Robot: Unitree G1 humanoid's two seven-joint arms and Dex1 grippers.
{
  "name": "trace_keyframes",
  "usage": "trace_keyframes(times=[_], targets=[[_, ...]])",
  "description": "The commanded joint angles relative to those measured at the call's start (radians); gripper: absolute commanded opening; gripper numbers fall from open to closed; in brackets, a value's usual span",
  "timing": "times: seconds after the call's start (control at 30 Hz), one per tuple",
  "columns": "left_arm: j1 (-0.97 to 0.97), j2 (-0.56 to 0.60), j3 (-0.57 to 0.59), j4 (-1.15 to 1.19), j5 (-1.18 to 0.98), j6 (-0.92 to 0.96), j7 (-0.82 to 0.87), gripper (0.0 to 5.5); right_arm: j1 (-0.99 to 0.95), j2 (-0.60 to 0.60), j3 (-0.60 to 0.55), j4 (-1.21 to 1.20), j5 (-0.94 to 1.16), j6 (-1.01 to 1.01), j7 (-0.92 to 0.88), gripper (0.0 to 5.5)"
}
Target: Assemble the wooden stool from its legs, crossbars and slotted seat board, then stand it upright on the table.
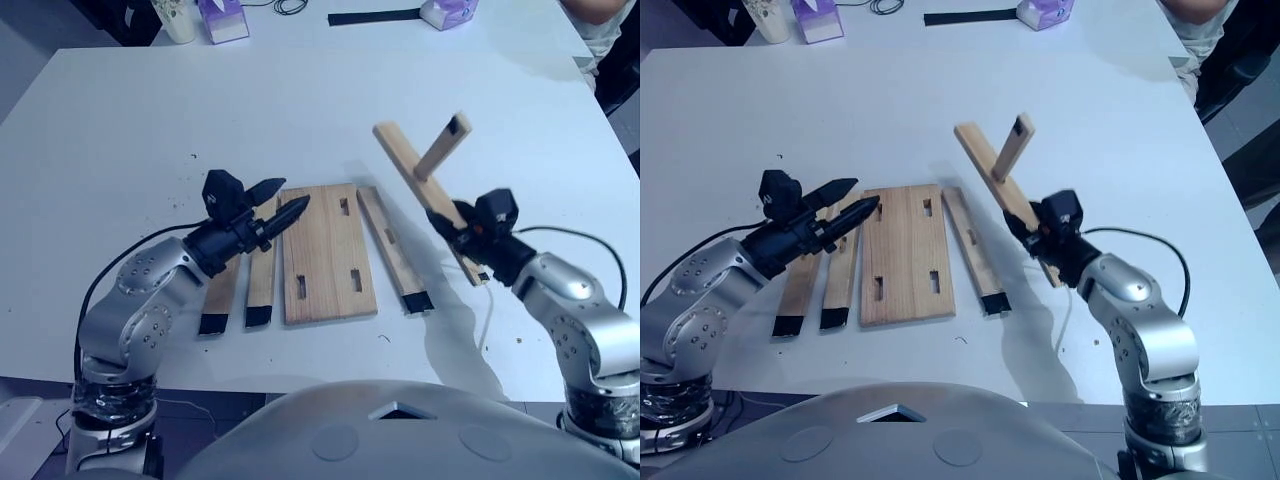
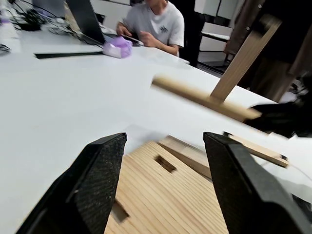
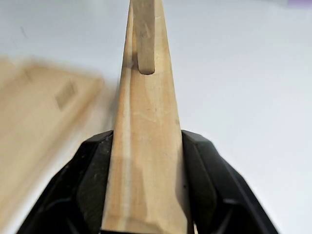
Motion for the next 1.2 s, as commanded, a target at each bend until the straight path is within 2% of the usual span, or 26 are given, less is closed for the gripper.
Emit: trace_keyframes(times=[0.03,0.27,0.47,0.63,0.8,1.2], targets=[[-0.118,-0.005,0.086,0.004,-0.185,0.088,0.044,2.92,-0.17,-0.013,-0.098,0.014,0.173,0.014,0.086,2.05],[-0.346,0.008,0.122,0.052,-0.601,0.195,0.084,3.95,-0.382,-0.131,-0.226,0.148,0.543,0.144,0.276,2.05],[-0.417,0.013,0.069,0.086,-0.741,0.23,0.051,3.98,-0.532,-0.233,-0.236,0.273,0.778,0.246,0.412,2.05],[-0.427,0.0,0.047,0.101,-0.796,0.226,0.058,3.98,-0.594,-0.28,-0.187,0.301,0.816,0.259,0.495,2.05],[-0.44,-0.002,0.037,0.056,-0.845,0.21,0.038,3.98,-0.552,-0.316,-0.135,0.275,0.814,0.26,0.576,2.05],[-0.432,0.033,0.004,0.039,-0.802,0.206,-0.012,3.98,-0.538,-0.349,-0.088,0.269,0.805,0.251,0.631,2.05]])
